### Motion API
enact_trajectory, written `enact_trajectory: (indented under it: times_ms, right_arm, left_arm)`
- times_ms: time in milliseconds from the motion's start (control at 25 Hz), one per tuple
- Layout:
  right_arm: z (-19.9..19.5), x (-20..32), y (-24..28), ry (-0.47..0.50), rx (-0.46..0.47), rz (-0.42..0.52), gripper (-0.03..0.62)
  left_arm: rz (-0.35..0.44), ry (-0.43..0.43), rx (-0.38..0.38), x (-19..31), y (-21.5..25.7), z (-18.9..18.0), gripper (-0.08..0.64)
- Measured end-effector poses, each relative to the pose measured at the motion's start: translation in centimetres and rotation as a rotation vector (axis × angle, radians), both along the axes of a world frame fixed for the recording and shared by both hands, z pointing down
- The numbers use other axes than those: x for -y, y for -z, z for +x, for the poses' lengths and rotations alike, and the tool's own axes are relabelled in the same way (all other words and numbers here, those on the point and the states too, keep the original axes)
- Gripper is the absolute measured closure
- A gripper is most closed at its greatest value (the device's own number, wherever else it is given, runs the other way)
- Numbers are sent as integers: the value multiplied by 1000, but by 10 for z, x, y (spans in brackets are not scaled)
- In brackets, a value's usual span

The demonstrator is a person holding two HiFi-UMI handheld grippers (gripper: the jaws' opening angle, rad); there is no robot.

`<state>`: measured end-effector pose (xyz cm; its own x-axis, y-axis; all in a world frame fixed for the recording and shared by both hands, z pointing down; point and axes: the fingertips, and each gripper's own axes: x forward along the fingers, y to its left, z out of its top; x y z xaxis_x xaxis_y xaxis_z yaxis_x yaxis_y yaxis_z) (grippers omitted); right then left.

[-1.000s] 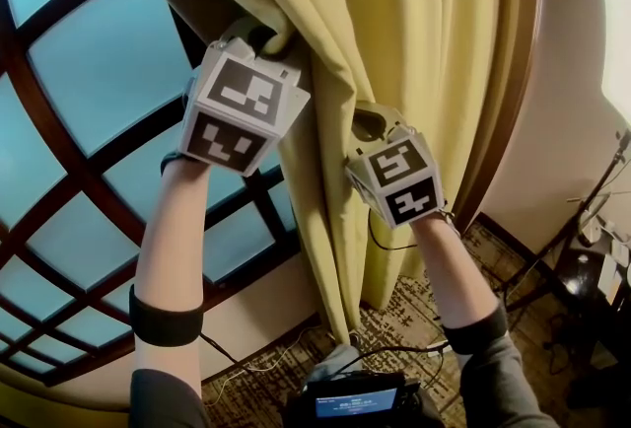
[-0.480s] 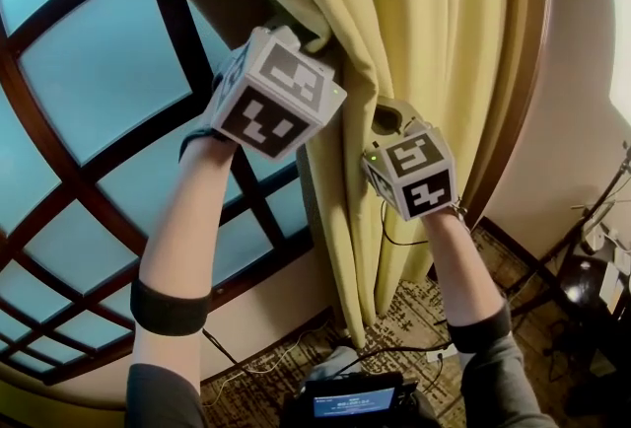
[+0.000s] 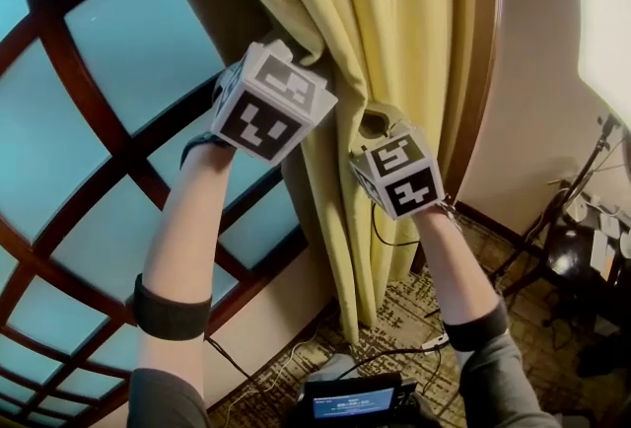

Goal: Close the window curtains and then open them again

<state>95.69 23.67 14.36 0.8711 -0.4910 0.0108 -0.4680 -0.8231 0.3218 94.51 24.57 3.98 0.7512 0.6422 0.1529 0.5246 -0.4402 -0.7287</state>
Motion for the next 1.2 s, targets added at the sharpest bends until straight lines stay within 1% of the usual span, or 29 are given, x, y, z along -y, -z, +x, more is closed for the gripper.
enact_trajectory:
  times_ms: [120,240,320,480,600,720,800,880,960,1080,1200]
  right_arm:
    - [16,-16,-3,-20,9,16,578]
    - [34,-30,-9,-45,20,17,577]
    - [47,-39,-11,-70,24,11,578]
    - [66,-37,-13,-91,19,5,578]
    - [76,-40,-12,-101,14,10,578]
    - [77,-39,-9,-88,17,24,578]
    - [82,-39,-5,-84,8,32,578]
    - [88,-38,-3,-79,7,20,578]
    - [93,-34,-4,-63,14,-10,578]
    - [103,-34,-4,-37,6,-24,578]
    - [116,-37,-2,-9,9,-28,578]
  left_arm:
    - [-9,-9,-12,-16,7,14,558]
    - [-8,5,-32,-27,10,34,560]
    - [-19,-13,-32,-34,13,42,560]
    - [-43,-34,-27,-20,21,46,558]
    - [-34,-64,-47,-20,20,44,558]
    - [-33,-98,-47,-22,19,43,558]
    - [-67,-121,-42,-21,22,43,558]
    - [-91,-139,-34,-20,24,44,558]
    - [-100,-139,-32,-19,24,46,558]
    - [-114,-120,-60,-23,26,51,560]
    - [-104,-115,-40,-34,30,57,560]
